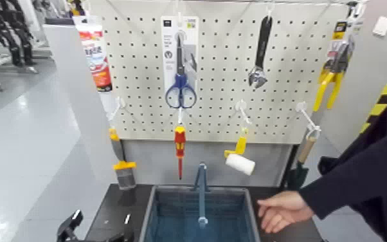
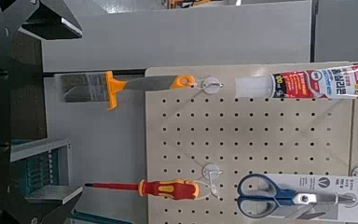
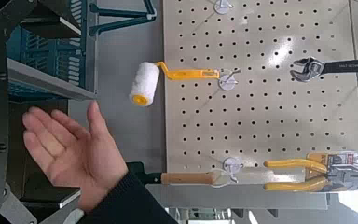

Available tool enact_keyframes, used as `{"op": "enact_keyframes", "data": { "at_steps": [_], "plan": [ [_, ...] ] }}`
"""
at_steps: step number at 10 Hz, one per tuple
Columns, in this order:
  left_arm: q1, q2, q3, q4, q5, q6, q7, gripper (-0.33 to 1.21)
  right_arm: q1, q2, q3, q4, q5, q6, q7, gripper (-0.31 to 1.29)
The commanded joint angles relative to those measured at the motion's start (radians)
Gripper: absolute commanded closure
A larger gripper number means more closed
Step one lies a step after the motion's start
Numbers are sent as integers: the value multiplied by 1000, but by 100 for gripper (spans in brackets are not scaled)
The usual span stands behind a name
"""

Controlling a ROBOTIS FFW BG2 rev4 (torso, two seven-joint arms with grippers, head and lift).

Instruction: Put the red glue tube into the crate.

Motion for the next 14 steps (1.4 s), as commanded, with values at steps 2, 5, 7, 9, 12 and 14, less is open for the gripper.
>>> {"op": "enact_keyframes", "data": {
  "at_steps": [2,5,7,9,12,14],
  "plan": [
    [-1,0,-1,-2,-2,-1,1,13,0,0,2,0,0,0,0,11],
    [-7,0,0,-3,-2,-1,1,13,0,0,2,0,0,3,0,11],
    [-14,2,6,-6,-2,2,-2,13,-2,0,2,0,0,3,0,11],
    [-33,2,31,-20,2,28,-33,13,-5,0,3,2,0,3,2,11],
    [-89,-3,114,-60,32,137,-156,13,-12,0,3,6,0,3,3,11],
    [-159,-14,192,-85,54,233,-295,16,-17,0,5,9,0,4,5,11]
  ]
}}
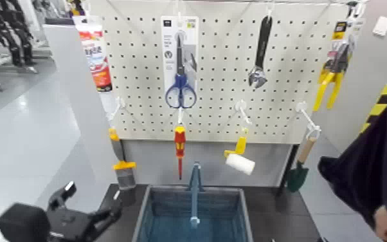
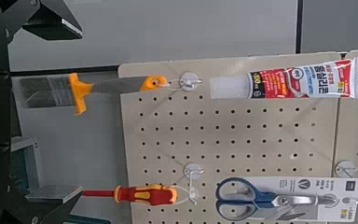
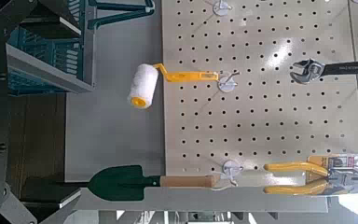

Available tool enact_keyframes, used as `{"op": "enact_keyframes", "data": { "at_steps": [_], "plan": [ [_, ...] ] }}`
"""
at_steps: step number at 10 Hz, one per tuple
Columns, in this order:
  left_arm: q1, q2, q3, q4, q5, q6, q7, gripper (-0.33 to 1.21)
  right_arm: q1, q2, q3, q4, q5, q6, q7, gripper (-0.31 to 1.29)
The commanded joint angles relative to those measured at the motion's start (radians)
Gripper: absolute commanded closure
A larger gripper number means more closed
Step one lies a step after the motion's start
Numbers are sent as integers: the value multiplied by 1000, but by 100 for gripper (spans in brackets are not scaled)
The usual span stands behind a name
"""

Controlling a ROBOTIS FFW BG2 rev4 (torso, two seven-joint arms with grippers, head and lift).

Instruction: Put the red glue tube into the crate.

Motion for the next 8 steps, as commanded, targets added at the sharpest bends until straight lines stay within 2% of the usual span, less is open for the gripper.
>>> {"op": "enact_keyframes", "data": {
  "at_steps": [1,2,5,8],
  "plan": [
    [-92,-10,95,-32,16,126,-138,18,-5,0,2,3,0,1,1,11],
    [-120,-2,118,-44,19,165,-162,22,-6,0,2,3,0,1,1,11],
    [-232,16,198,-44,53,265,-273,21,-14,0,5,7,0,1,3,11],
    [-339,57,253,-10,148,360,-368,21,-23,0,10,10,0,1,6,11]
  ]
}}
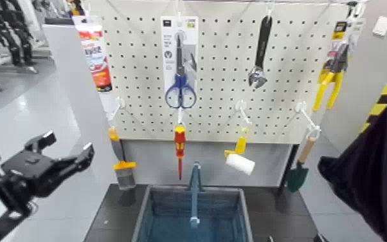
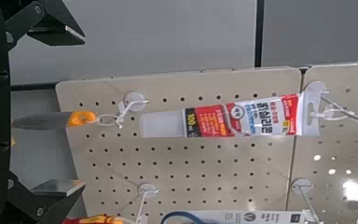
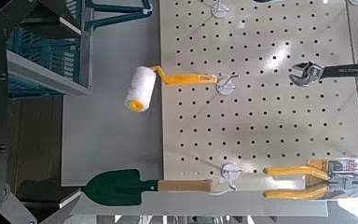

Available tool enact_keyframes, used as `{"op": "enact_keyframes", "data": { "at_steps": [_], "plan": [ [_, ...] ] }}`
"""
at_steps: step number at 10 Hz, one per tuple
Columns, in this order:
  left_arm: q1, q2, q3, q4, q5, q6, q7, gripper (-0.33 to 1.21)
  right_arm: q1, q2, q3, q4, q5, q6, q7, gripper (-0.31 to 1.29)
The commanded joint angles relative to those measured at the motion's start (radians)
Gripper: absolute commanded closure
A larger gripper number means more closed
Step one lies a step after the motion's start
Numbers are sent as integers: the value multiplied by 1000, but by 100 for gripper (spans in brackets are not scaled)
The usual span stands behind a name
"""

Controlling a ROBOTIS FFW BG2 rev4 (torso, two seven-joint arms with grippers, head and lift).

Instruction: Put the red glue tube into the crate.

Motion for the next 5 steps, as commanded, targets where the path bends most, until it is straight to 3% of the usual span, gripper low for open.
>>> {"op": "enact_keyframes", "data": {
  "at_steps": [1,5],
  "plan": [
    [-106,31,47,39,61,85,-91,21,-8,1,5,3,0,3,1,11],
    [-252,95,71,108,136,177,-209,21,-24,0,11,6,-3,5,9,11]
  ]
}}
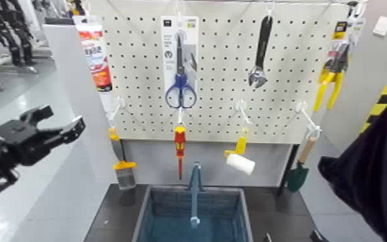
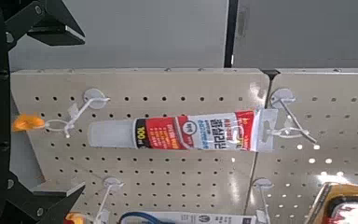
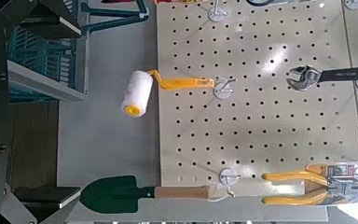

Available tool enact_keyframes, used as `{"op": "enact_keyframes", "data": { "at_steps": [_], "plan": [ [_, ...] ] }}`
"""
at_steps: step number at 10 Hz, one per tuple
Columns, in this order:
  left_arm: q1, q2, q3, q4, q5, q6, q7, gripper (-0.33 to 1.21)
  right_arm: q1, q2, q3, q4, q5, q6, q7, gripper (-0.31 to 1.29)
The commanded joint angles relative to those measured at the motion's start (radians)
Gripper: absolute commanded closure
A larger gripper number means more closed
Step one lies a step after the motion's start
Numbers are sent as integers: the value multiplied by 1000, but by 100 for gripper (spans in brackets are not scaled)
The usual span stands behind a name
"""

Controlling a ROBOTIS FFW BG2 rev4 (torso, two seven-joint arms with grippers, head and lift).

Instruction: Put the red glue tube into the crate.

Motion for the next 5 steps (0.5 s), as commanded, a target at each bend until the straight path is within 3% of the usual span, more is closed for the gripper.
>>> {"op": "enact_keyframes", "data": {
  "at_steps": [1,5],
  "plan": [
    [-91,53,-9,54,38,64,-61,21,-11,0,4,6,-2,0,4,11],
    [-205,102,-40,130,29,115,-167,21,-23,0,7,15,-7,-2,10,11]
  ]
}}
